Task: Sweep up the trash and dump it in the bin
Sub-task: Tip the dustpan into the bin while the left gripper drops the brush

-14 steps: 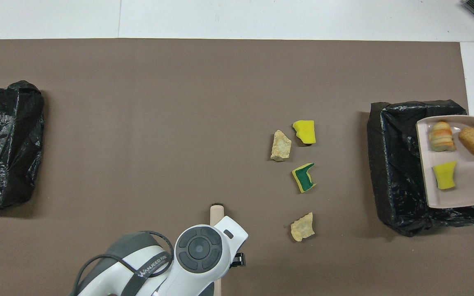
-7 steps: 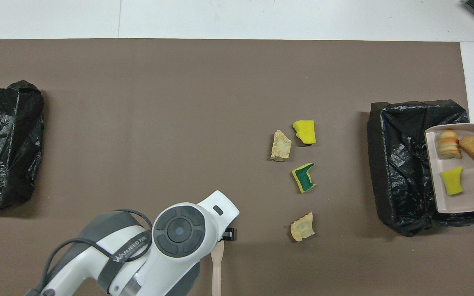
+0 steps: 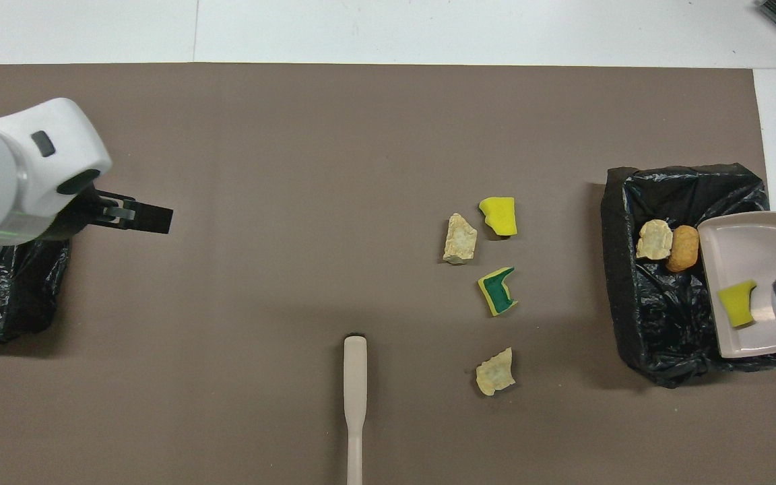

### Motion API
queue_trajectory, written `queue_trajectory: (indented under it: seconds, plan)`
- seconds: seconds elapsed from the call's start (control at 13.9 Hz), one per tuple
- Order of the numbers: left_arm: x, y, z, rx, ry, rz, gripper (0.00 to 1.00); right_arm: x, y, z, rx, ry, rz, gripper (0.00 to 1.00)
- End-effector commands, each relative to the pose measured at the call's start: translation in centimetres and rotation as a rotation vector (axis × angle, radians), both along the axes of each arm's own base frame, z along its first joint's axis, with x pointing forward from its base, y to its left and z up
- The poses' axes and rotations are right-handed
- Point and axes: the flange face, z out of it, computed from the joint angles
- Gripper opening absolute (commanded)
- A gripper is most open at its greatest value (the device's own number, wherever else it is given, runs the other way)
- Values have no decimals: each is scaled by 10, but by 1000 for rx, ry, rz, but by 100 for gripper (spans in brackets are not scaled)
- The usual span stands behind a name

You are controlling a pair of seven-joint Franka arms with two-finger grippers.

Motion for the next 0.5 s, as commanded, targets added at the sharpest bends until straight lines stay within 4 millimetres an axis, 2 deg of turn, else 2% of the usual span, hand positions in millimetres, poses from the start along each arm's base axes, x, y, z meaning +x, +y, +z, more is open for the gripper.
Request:
queue_trajectory:
  seconds: [0.0, 0.14, 0.43]
  plan:
    - [12, 5, -5, 7, 57, -6, 100, 7, 31, 15, -85, 26, 102, 0]
    - [9, 5, -6, -6, 93, -2, 100, 14, 48, 20, -158, 19, 160, 0]
    - [1, 4, 1, 9, 93, -4, 100, 12, 46, 28, -237, 12, 144, 0]
